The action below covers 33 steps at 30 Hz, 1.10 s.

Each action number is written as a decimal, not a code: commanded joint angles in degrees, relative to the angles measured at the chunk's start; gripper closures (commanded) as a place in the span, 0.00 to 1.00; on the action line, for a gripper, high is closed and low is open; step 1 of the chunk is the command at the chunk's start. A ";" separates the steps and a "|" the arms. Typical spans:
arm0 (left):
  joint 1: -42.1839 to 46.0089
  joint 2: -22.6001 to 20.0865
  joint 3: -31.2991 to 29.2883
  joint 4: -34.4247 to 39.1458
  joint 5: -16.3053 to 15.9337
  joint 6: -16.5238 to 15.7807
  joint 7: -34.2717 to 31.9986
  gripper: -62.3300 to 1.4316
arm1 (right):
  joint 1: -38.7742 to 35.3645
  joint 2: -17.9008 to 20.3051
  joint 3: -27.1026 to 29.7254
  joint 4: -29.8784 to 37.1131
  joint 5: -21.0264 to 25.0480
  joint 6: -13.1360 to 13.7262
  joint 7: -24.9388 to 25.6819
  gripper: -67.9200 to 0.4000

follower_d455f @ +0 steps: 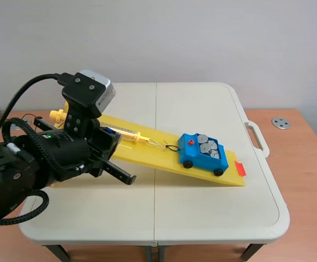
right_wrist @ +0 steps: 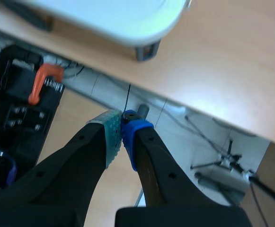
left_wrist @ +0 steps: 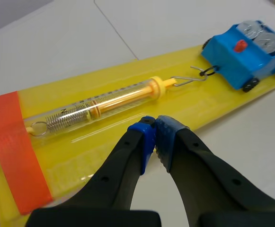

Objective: Place the four metal weights on the blue cart on the ramp.

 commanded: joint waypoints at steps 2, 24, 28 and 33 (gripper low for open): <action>4.46 -1.60 -1.60 11.63 -4.76 -0.44 -3.91 0.86 | 3.87 0.15 3.04 6.36 5.55 2.58 6.62 0.87; 26.25 -4.44 -3.91 25.40 -5.55 2.34 -4.11 0.00 | 18.01 -1.92 -8.37 6.34 7.67 2.82 10.95 0.03; 26.21 -4.44 -3.93 25.40 -5.29 3.58 -4.98 0.00 | 18.08 -1.92 -10.27 6.34 7.02 2.82 10.95 0.03; 26.21 -4.44 -3.91 25.40 -5.31 3.58 -5.84 0.00 | 18.05 -1.92 -10.91 6.34 6.47 2.54 10.97 0.03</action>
